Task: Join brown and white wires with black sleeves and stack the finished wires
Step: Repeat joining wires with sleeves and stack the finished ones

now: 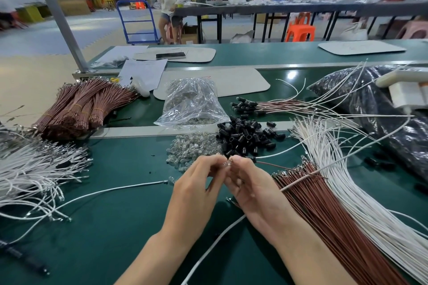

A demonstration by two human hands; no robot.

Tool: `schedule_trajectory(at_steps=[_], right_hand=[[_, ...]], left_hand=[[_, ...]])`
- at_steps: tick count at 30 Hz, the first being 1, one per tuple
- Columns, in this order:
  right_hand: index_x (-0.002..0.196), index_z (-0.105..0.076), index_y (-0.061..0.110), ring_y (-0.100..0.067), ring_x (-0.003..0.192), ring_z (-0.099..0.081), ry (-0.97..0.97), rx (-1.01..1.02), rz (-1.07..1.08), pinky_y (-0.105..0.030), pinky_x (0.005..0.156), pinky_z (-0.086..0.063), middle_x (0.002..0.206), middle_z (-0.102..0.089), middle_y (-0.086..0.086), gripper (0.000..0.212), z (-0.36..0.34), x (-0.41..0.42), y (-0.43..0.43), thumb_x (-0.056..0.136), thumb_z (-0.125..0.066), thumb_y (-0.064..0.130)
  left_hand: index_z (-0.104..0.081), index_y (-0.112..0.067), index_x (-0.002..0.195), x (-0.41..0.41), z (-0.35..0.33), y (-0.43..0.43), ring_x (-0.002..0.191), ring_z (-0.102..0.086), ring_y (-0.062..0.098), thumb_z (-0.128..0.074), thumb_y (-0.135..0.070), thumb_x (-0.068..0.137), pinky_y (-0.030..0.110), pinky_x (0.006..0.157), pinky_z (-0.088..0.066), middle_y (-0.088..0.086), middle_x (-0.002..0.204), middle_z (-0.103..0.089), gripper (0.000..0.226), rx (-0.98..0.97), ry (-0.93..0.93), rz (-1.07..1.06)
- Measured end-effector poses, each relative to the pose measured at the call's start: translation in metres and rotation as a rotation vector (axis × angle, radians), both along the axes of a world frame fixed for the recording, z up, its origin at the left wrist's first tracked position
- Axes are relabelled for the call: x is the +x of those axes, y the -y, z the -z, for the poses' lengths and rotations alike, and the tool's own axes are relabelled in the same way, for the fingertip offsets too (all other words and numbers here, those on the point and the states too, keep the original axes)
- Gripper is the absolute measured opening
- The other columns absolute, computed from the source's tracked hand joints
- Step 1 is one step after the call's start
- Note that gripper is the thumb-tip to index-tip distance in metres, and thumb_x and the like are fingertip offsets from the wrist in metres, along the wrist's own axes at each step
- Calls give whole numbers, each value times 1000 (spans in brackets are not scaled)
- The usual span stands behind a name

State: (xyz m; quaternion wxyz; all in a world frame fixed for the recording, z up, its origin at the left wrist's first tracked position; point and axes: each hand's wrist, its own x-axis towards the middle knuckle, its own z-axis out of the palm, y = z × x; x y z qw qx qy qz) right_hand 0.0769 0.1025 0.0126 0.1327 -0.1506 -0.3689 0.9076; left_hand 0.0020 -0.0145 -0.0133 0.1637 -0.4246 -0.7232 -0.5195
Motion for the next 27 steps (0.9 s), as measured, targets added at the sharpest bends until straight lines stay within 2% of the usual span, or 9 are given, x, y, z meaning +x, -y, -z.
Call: schedule_trajectory(at_steps=[6, 11, 15, 17, 20, 24, 27], right_hand=[[96, -69, 0, -15, 82, -67, 11, 5, -1, -25, 82, -58, 88, -67, -12, 26, 0, -1, 0, 80, -73, 21], [86, -71, 4, -15, 79, -68, 13, 20, 3, -24, 77, -59, 83, -68, -10, 17, 1, -1, -1, 81, -72, 20], [83, -78, 11, -13, 83, -67, 31, 89, -25, -24, 80, -57, 87, -70, -7, 14, -1, 0, -1, 87, -69, 21], [81, -79, 13, -12, 80, -68, 32, 94, -33, -23, 77, -57, 85, -70, -6, 15, -2, 1, -1, 85, -69, 23], [89, -78, 8, -14, 83, -69, 27, 101, -44, -24, 77, -58, 90, -72, -9, 18, -3, 1, -1, 90, -66, 20], [112, -68, -6, -19, 91, -70, 28, 119, -63, -27, 81, -57, 103, -72, -15, 33, -5, 1, -2, 98, -59, 22], [111, -66, -3, -22, 93, -70, 25, 122, -56, -29, 82, -57, 105, -71, -18, 34, -5, 0, -2, 95, -61, 27]], left_hand=[[-56, -38, 111, -1, 1, 1, 94, -67, -2, -59, -36, 98, 10, 83, -49, -23, 106, -64, 14, -4, 14, 17], [-60, -38, 107, 0, 2, 1, 94, -68, -2, -63, -36, 98, 9, 83, -49, -26, 105, -67, 10, 26, 77, 23], [-64, -38, 107, 0, 2, 0, 94, -70, 1, -65, -34, 95, 14, 82, -53, -23, 103, -70, 13, 17, 117, 43], [-64, -40, 108, 1, 1, 1, 93, -70, 1, -64, -35, 94, 12, 82, -51, -23, 104, -70, 15, 18, 121, 44], [-62, -40, 109, 1, -1, 2, 94, -69, 0, -63, -34, 94, 10, 82, -50, -25, 104, -67, 16, 3, 92, 55], [-59, -39, 111, -1, -1, 1, 95, -68, -1, -65, -33, 95, 9, 82, -49, -27, 105, -65, 18, -9, 66, 48], [-58, -39, 109, -2, 0, 2, 95, -67, -1, -65, -38, 96, 8, 81, -48, -28, 105, -64, 15, -6, 72, 28]])
